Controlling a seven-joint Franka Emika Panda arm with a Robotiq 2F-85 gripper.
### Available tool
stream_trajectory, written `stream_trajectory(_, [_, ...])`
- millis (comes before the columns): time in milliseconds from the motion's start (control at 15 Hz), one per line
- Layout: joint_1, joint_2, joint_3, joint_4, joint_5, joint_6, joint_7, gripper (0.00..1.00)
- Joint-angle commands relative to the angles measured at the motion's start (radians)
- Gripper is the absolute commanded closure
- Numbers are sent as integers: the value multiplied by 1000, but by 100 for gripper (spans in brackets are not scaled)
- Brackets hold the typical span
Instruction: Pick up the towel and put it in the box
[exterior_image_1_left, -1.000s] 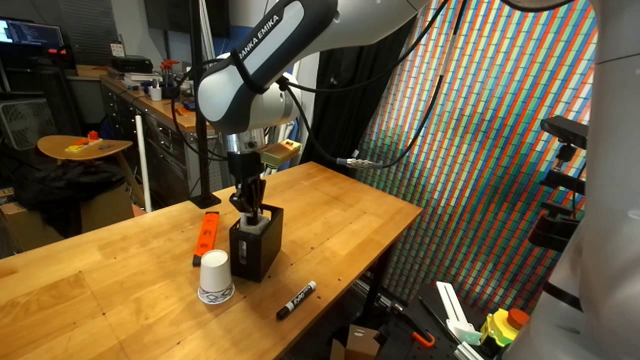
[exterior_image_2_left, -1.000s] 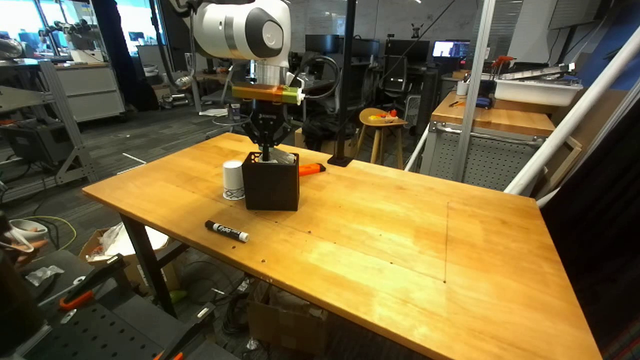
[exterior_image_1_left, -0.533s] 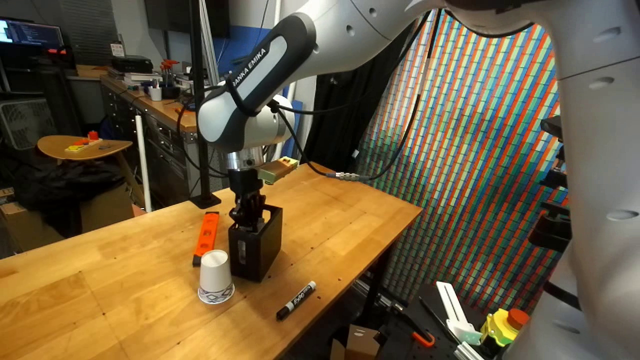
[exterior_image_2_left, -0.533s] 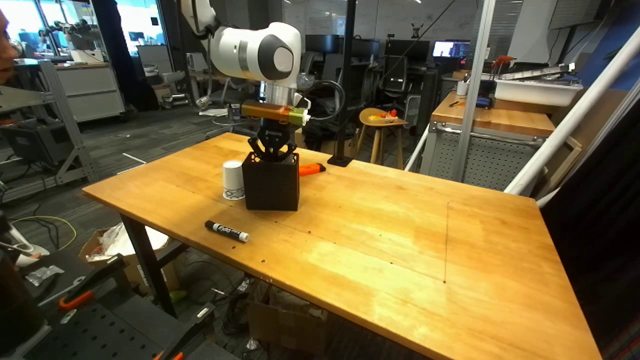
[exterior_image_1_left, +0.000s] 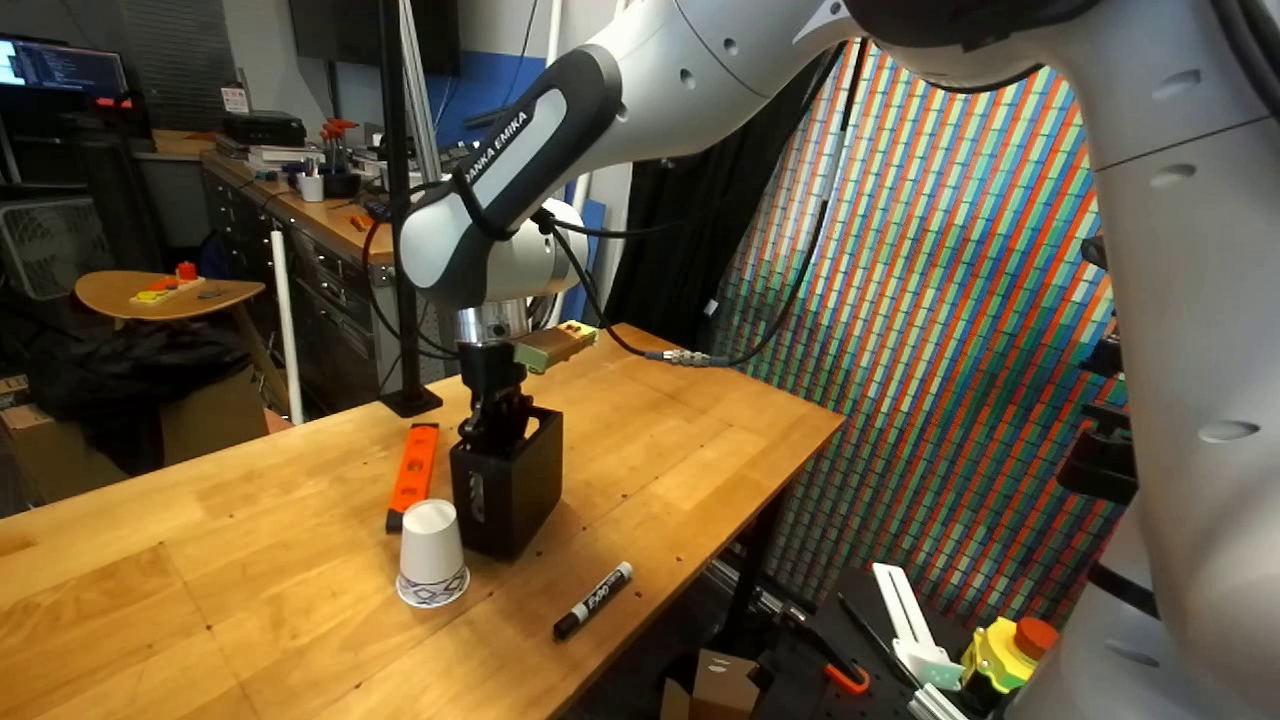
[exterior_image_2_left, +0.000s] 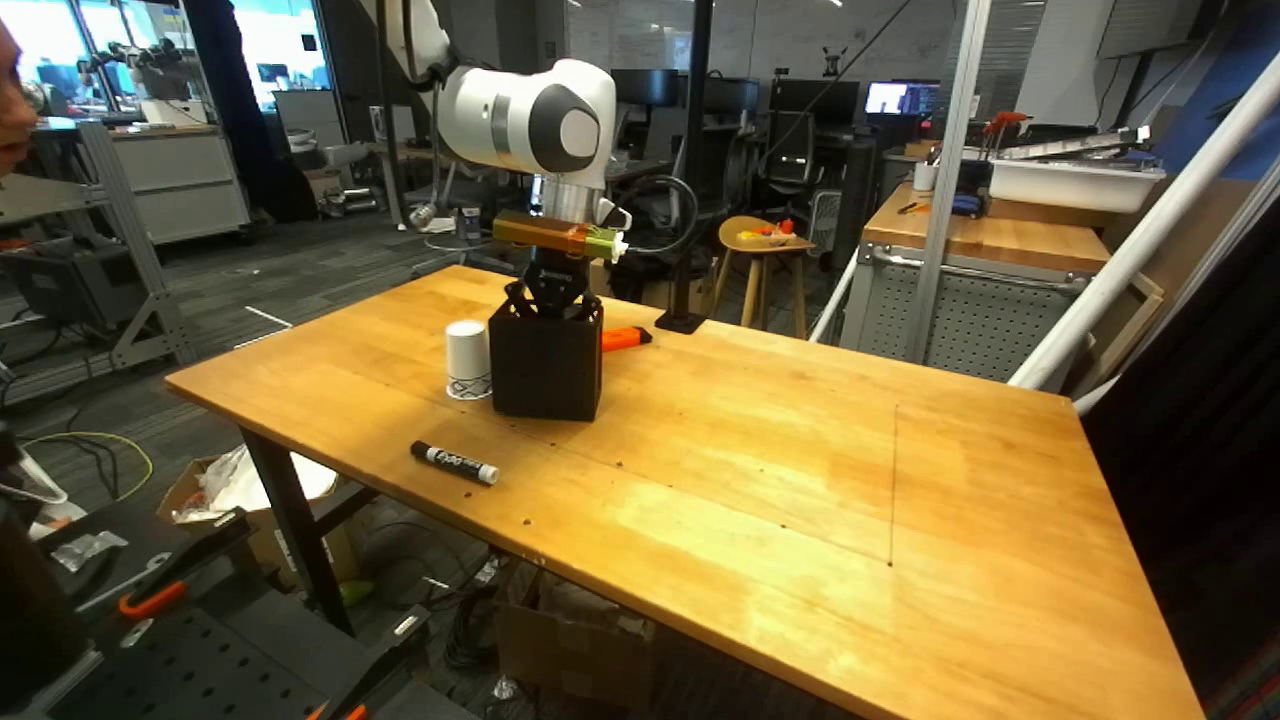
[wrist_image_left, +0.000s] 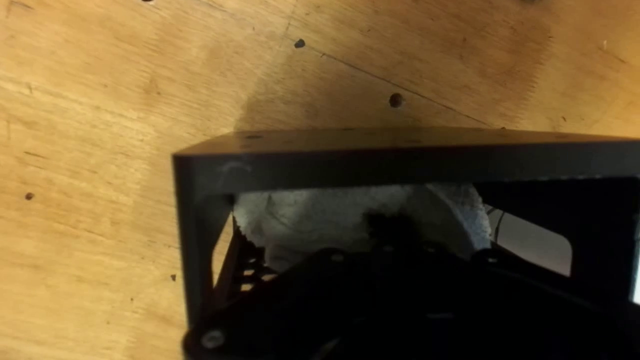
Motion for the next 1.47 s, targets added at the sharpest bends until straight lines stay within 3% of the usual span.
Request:
stream_trajectory(0, [-16, 40, 0, 28, 23, -7, -1, 99])
stream_trajectory(933, [-17, -150, -15, -9, -7, -46, 0, 99])
stream_trajectory(1400, [-10, -171, -8, 30, 5, -32, -21, 99])
